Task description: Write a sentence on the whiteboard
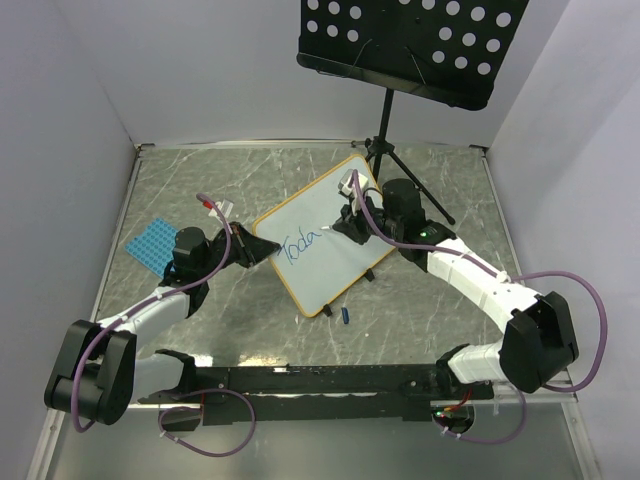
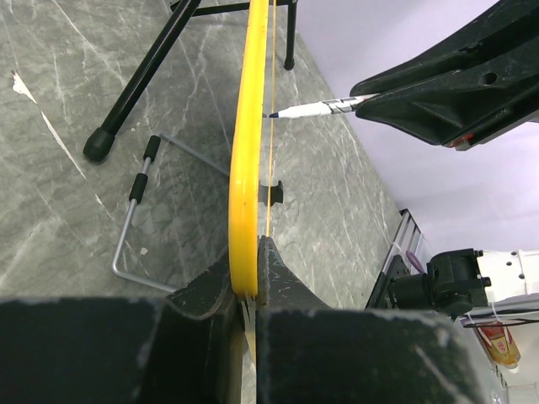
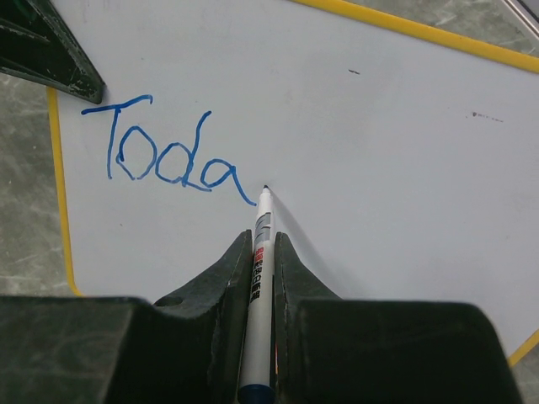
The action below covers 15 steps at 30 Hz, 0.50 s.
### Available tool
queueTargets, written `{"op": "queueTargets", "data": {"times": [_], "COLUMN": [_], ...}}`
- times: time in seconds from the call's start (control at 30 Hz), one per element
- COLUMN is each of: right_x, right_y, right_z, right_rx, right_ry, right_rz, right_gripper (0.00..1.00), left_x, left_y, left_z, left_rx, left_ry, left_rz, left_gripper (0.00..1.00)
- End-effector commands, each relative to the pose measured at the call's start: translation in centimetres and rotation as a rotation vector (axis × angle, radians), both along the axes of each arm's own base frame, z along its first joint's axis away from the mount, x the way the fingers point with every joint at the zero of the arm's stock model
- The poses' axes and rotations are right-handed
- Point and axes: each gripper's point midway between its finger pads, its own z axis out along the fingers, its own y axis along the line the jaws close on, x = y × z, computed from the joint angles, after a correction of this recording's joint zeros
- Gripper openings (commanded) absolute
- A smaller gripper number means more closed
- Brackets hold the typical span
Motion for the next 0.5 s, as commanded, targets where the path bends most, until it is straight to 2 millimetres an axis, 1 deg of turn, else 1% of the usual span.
{"op": "queueTargets", "data": {"times": [0.0,0.1,0.33,0.47], "right_x": [0.8,1.0,1.2,1.2], "right_y": [0.8,0.9,1.0,1.2], "right_z": [3.3,3.2,1.9,1.7], "right_rx": [0.054,0.05,0.028,0.023], "right_ry": [-0.091,-0.09,-0.068,-0.067], "right_rz": [0.002,-0.005,-0.014,-0.004], "right_gripper": [0.0,0.0,0.0,0.0], "left_x": [-2.1,-2.1,-2.1,-2.1], "left_y": [-0.9,-0.9,-0.9,-0.9], "left_z": [-1.5,-1.5,-1.4,-1.4], "left_rx": [0.05,0.05,0.048,0.047], "left_ry": [-0.004,-0.004,-0.006,-0.007], "left_rz": [-0.116,-0.117,-0.117,-0.117], "left_gripper": [0.01,0.01,0.01,0.01]}}
